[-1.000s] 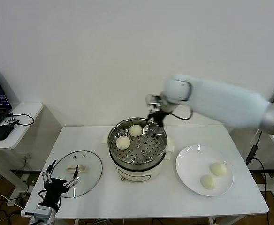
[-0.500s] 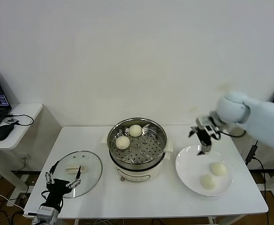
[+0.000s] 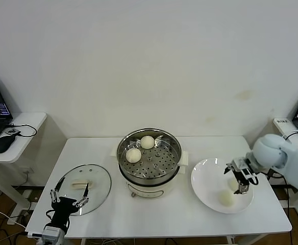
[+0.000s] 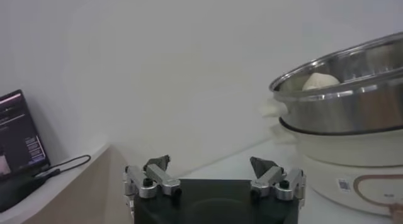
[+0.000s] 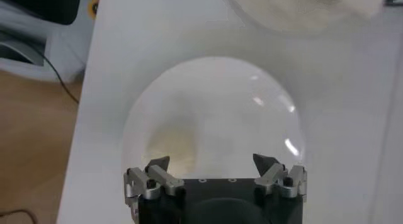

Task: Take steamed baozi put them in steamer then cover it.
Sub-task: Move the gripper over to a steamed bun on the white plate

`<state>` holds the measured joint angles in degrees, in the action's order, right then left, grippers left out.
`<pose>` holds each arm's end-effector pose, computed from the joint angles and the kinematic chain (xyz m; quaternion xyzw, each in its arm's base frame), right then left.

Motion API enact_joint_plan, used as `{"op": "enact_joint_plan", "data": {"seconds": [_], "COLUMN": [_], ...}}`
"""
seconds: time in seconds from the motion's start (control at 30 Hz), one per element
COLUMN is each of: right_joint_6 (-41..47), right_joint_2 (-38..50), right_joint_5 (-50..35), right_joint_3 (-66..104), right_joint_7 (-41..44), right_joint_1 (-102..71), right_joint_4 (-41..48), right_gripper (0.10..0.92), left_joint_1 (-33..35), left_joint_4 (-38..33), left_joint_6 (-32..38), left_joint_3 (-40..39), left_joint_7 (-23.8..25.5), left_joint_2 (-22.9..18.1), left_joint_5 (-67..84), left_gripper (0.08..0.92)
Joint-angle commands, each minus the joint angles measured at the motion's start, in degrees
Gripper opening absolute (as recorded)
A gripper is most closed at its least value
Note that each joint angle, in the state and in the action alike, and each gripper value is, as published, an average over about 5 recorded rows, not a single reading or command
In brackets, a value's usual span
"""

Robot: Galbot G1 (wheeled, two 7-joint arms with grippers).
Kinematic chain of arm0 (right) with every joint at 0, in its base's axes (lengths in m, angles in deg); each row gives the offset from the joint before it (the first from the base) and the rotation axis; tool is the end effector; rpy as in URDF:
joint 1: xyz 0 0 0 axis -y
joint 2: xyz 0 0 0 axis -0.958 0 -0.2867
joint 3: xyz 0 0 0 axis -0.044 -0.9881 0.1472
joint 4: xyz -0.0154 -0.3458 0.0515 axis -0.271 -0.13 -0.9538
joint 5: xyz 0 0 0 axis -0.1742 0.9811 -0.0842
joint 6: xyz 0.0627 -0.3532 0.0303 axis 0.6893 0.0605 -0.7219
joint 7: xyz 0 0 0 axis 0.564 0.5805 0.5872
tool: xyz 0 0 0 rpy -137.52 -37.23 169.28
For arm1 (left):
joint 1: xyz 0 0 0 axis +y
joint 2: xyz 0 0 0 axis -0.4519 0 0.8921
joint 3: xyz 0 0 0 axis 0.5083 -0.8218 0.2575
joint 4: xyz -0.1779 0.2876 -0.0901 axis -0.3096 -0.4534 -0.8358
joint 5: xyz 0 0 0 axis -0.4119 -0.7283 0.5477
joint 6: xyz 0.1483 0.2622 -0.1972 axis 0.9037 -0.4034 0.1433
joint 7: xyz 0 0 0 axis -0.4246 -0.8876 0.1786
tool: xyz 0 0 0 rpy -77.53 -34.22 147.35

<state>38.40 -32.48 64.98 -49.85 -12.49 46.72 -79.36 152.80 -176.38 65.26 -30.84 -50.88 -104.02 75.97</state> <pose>0.4341 -0.1639 -0.1620 0.5209 -0.5029 0.5724 0.3849 0.1641 0.0965 -0.3099 -0.0118 -0.9784 -0.1973 0.0599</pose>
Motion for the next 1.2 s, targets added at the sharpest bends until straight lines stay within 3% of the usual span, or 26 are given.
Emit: {"op": "enact_joint_plan", "data": {"seconds": [0.03, 1.0, 1.2], "right_joint_6": [-1.2, -0.4, 0.6], "right_joint_2": [1.6, -5.2, -6.3], "right_joint_5": [5.4, 8.4, 7.7], "right_joint_3": [9.9, 13.4, 13.8], "right_joint_7": [-1.5, -4.2, -4.3], "right_joint_1": [-14.8, -20.0, -20.0], "right_joint_4": [0.7, 6.9, 7.5], "right_gripper": [0.823, 0.823, 0.779], "left_joint_1": [0.0, 0.0, 0.0], "left_joint_4": [-0.1, 0.2, 0.1], "left_joint_6": [-0.1, 0.0, 0.0], "left_joint_3": [0.0, 0.8, 1.1], "left_joint_7": [0.1, 0.2, 0.2], "left_joint_2": [-0.1, 0.1, 0.3], "left_joint_5": [-0.1, 0.0, 0.1], "left_gripper": [0.823, 0.823, 0.823]}}
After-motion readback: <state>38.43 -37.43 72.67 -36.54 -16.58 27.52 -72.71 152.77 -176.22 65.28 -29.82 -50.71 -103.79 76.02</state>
